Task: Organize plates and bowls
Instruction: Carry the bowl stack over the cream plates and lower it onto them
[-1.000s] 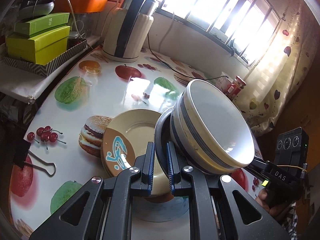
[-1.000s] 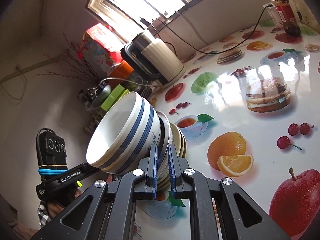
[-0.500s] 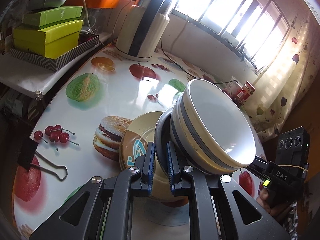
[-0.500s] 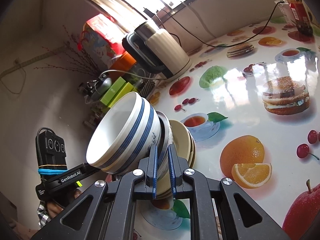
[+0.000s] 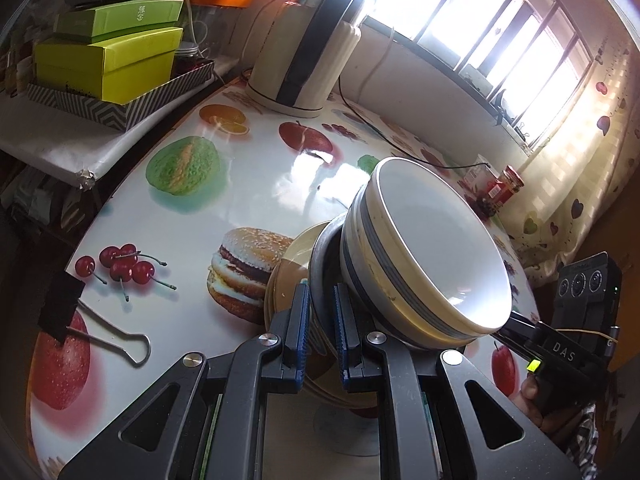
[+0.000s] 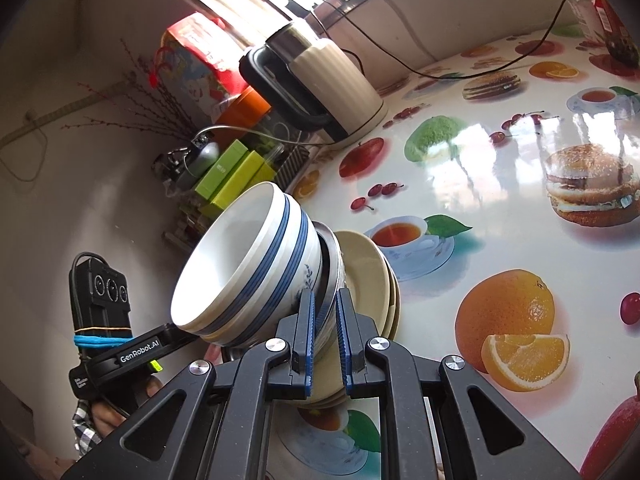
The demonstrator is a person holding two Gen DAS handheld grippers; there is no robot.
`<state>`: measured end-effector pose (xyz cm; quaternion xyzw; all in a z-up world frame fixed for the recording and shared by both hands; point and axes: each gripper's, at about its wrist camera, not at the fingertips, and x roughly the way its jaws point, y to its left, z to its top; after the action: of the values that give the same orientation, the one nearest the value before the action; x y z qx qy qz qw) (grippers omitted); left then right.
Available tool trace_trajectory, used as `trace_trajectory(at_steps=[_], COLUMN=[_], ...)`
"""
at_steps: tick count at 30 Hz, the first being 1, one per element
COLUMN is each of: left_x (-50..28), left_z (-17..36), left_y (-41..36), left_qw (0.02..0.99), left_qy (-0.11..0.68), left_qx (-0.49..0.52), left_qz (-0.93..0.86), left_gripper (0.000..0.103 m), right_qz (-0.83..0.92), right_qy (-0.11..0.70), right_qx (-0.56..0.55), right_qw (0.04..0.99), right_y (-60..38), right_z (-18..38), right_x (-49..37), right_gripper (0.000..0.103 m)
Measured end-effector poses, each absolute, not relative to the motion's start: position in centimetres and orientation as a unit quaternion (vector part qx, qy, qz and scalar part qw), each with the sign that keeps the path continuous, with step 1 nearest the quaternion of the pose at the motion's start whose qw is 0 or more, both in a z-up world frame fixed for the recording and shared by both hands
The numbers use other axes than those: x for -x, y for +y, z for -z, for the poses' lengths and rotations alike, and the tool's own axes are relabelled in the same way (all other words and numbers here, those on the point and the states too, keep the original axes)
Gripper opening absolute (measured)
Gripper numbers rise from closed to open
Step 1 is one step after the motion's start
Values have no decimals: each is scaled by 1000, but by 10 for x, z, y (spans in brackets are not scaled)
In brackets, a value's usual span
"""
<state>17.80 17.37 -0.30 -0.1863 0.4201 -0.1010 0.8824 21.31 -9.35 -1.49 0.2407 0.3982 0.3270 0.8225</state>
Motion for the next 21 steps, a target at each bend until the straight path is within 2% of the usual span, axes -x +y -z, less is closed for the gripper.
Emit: trace_trajectory(at_steps=[21], left_x=[-179], left_z=[7], left_y=[176], left_qw=[881], left_qy=[422], left_qx=[188], left_qz=[101], left_gripper=[12], right_qz=[-324], right_qy=[403], right_qx=[-232], right_qw=[824], right_y=[-88], right_z=[17], right_x=[-216], right_gripper=[13])
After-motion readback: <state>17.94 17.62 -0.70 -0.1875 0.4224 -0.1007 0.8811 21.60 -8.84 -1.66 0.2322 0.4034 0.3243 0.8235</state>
